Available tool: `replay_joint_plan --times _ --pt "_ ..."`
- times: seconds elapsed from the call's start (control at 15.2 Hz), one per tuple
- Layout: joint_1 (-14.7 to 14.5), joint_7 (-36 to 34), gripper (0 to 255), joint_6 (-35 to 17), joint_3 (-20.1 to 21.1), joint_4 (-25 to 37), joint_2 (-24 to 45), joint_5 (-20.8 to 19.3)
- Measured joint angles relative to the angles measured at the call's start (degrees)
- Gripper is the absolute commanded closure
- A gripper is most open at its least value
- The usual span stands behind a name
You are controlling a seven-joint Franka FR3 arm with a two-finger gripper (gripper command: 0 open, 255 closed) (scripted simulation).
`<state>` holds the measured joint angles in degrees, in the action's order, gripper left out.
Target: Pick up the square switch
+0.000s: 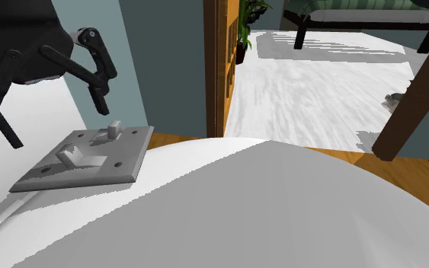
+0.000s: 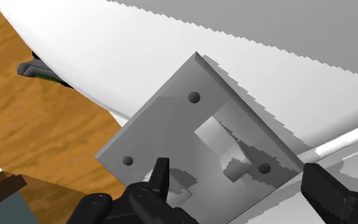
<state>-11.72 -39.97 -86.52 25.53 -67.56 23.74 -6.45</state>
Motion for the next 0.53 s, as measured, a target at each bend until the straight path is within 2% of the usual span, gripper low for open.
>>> replay_joint_plan --times 0.13,0.53 --pt "-0.74 -0.63 0 -0.13 -0.12 1.73 1.87 -0.54" --pt "-0.07 -0.77 0 -5.05 -0.14 -3.91 1.15 -0.23"
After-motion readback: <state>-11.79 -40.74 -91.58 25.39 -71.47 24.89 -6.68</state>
